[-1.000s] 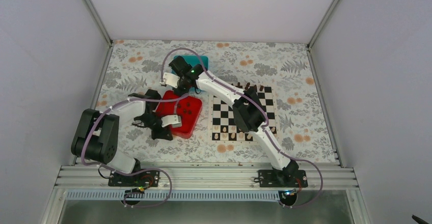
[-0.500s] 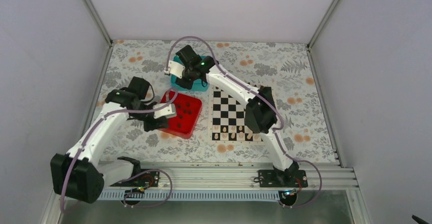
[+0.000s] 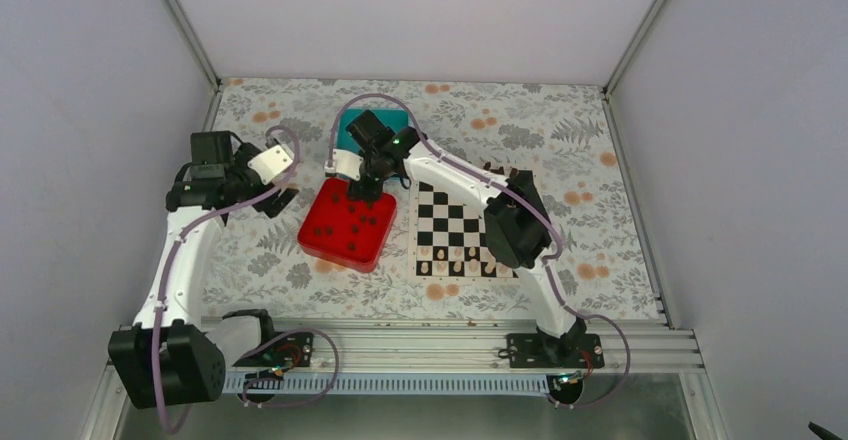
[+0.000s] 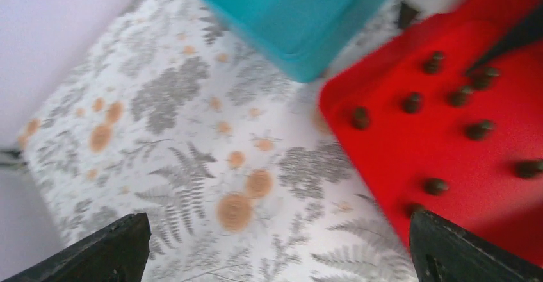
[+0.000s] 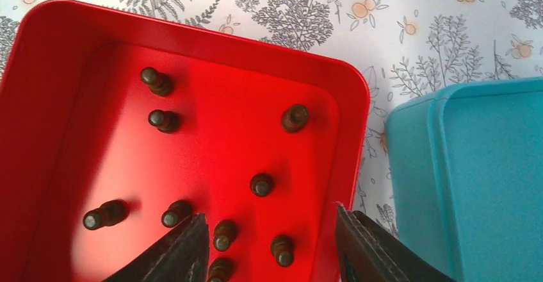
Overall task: Set up the chess pieces on the board
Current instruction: Pick up the chess piece from the storage box.
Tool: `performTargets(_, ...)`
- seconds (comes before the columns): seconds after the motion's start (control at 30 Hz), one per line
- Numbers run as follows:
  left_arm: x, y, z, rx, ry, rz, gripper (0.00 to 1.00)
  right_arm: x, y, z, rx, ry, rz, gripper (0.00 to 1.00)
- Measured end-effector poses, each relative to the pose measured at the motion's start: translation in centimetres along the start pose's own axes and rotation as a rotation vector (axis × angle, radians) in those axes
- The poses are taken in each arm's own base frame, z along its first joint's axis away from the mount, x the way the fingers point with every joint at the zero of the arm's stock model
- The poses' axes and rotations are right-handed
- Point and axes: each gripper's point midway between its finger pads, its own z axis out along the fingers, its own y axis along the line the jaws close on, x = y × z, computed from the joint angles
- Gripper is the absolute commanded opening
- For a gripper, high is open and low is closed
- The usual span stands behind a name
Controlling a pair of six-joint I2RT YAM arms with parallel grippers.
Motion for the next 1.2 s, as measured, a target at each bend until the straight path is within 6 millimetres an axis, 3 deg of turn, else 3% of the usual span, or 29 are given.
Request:
performTargets(0.23, 1.2, 5.2, 2.7, -0.197, -0.012, -0.084, 1.0, -0.8, 0.4, 0.6, -0.02, -0.028, -0.027, 0.54)
performTargets(0.5, 2.6, 9.6, 4.3, -0.358, -0.012, -0.183, 1.0, -0.4, 0.8, 3.6, -0.051, -0.004, -0.066, 0.56)
performTargets(0.77, 2.8, 10.6, 5.2, -0.389, -0.031, -0.223, 1.0, -0.5, 1.6, 4.9, -0.07, 0.004, -0.089, 0.56)
performTargets(1.0, 3.3, 10.6, 5.4, -0.399, -0.03, -0.241, 1.0, -1.1, 1.0, 5.3, -0.039, -0.012, -0.1, 0.56)
performTargets(1.2, 3.6, 10.4, 5.6, -0.399, -0.028, -0.242, 1.0, 0.0, 0.7, 7.2, -0.019, 0.029, -0.099, 0.56)
